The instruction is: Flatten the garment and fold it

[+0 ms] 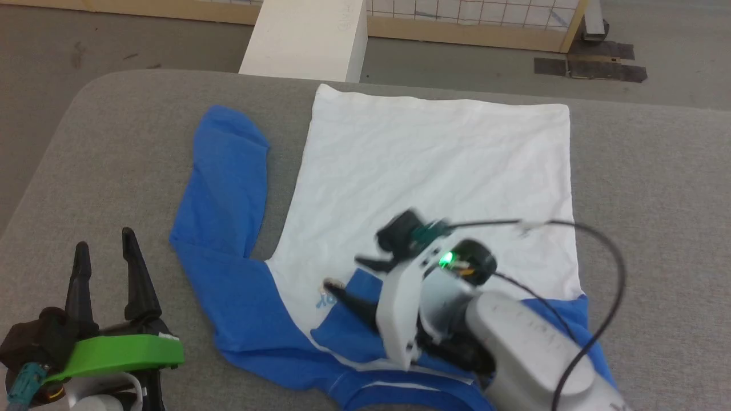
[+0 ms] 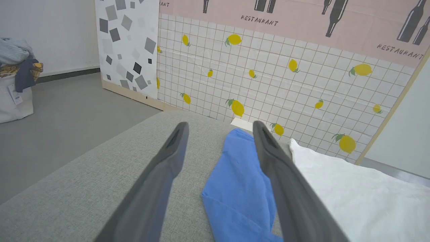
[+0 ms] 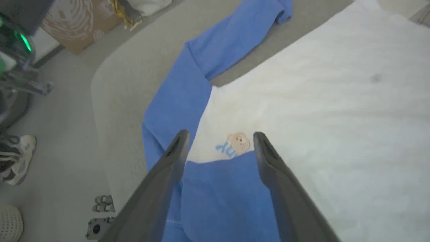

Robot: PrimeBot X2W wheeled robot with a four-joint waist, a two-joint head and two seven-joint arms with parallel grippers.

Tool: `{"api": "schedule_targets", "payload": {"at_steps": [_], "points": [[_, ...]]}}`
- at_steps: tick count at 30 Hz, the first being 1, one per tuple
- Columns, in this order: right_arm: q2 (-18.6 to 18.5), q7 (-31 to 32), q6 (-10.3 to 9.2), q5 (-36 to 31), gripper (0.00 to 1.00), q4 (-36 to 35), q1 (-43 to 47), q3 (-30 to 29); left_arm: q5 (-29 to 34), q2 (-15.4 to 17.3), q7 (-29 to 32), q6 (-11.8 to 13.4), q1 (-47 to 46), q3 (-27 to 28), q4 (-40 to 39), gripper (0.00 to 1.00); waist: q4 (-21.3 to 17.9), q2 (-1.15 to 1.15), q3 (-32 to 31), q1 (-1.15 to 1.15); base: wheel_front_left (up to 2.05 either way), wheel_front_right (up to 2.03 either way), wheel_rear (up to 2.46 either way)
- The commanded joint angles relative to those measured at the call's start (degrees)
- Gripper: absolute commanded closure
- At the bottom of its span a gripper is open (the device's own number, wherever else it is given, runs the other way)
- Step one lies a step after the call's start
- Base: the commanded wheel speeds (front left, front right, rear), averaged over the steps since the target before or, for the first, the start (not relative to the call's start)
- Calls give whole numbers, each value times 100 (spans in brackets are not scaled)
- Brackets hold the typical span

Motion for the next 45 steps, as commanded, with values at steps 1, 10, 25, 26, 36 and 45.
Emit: {"api": "schedule_targets", "payload": {"at_steps": [1,10,25,26,36,45], "points": [[2,-210,-9,233,0,-155,-110,-250,4,-16,-27,6,20,6,38,0,-63,0,-70,0,0,0,0],[-64,-1688,-9,-762,0,-1295,547,-3141,191,-13,-27,-58,14,62,146,0,-392,0,-263,0,0,0,0],[2,-3567,-9,-1726,0,-2060,2537,-5344,314,143,24,-162,-518,-159,718,0,-668,0,81,0,0,0,0],[3,-3628,-9,-1572,0,-2068,2546,-5416,251,370,274,-227,-1107,-336,1017,0,-641,0,344,0,0,0,0],[3,-3511,-9,-1548,0,-2581,2000,-5296,-424,1898,2935,-322,-3956,-732,2874,0,-896,0,1602,0,0,0,0],[3,-3453,-9,-1491,0,-3084,1799,-5319,-1279,2624,5574,-234,-5206,-648,3330,0,-1136,0,2554,0,0,0,0]]}}
